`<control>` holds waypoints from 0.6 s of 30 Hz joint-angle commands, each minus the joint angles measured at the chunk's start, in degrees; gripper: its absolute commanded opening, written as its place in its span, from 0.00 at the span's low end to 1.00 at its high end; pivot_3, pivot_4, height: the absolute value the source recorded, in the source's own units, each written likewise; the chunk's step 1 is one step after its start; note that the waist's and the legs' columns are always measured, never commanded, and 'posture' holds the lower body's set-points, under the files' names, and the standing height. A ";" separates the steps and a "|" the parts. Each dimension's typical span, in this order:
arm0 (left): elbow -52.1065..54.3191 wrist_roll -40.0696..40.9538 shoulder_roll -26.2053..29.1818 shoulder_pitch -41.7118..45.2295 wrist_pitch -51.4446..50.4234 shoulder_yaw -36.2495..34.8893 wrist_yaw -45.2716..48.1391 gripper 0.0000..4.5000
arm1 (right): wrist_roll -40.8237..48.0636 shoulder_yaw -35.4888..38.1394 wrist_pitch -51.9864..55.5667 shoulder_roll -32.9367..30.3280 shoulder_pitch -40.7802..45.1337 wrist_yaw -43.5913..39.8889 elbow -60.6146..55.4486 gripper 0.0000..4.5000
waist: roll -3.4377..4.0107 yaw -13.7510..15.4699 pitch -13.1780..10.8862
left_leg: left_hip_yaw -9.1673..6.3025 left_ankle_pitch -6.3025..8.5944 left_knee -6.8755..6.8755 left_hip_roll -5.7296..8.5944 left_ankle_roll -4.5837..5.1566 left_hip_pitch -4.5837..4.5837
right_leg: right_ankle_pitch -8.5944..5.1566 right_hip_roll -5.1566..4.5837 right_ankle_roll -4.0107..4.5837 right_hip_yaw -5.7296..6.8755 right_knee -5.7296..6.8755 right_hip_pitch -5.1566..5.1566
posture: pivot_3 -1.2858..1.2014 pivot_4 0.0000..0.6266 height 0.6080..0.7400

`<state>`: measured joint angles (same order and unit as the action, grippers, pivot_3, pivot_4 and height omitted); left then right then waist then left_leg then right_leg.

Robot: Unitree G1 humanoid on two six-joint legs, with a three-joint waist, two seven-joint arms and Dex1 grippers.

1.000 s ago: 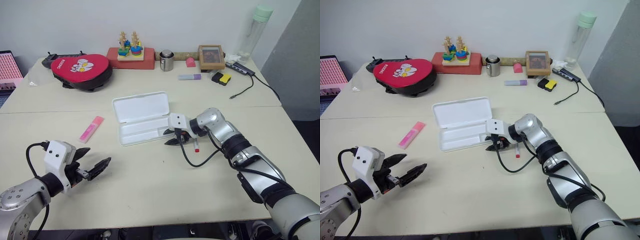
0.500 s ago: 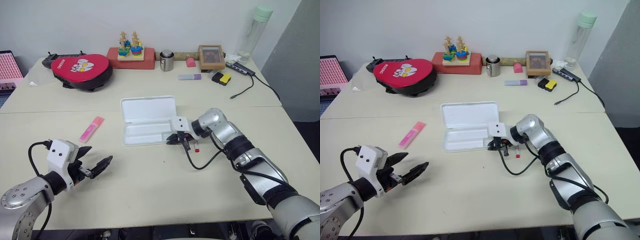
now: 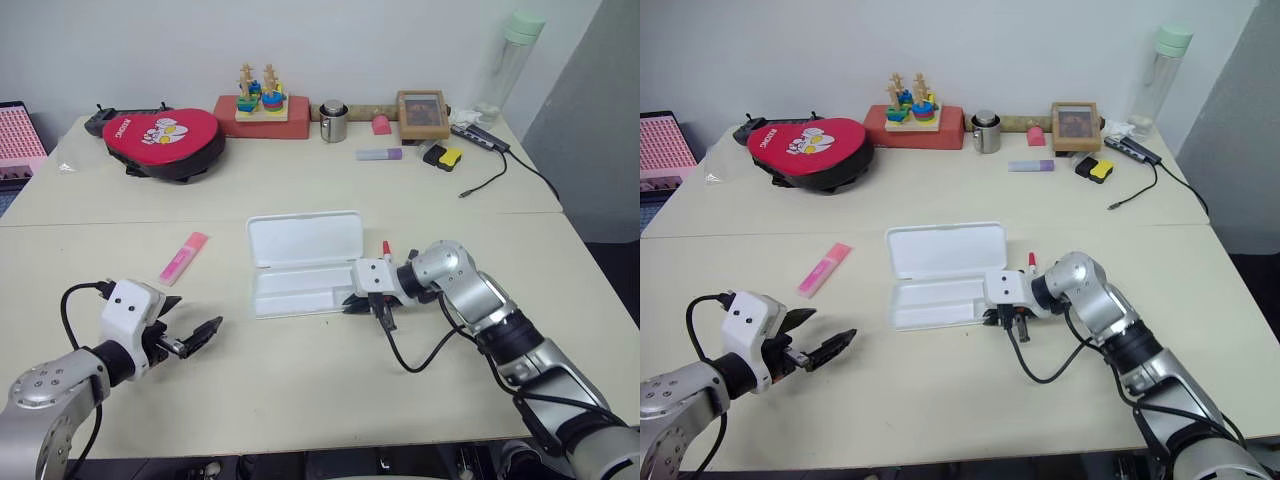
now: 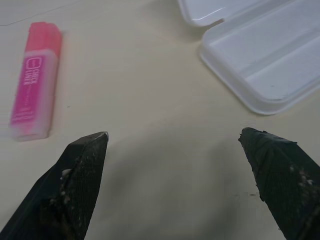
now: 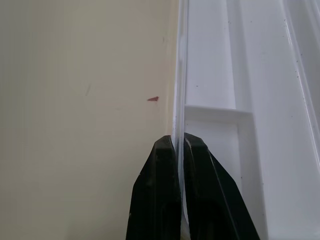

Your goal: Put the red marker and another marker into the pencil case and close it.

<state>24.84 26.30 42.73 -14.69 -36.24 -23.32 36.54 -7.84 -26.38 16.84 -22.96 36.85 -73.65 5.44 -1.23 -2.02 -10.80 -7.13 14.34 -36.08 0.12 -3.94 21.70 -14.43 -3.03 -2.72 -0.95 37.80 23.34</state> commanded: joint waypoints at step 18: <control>-3.71 -3.49 3.69 2.88 3.86 2.41 5.92 1.00 | 5.92 -2.47 11.20 -9.15 -5.72 -1.84 -17.32 0.13 | -0.01 0.13 0.00 | -0.03 -0.01 0.00 -0.01 -0.01 0.01 | -0.08 -0.01 -0.13 0.04 -0.03 0.00 | 0.52 0.24 1.00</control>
<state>20.35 23.46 45.63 -12.17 -33.55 -20.45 42.13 -3.11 -28.36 28.69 -31.46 31.39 -74.67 -10.97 -1.24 -1.90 -10.79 -7.15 14.33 -36.08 0.10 -3.95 21.71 -14.51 -3.03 -2.86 -0.91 37.77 23.33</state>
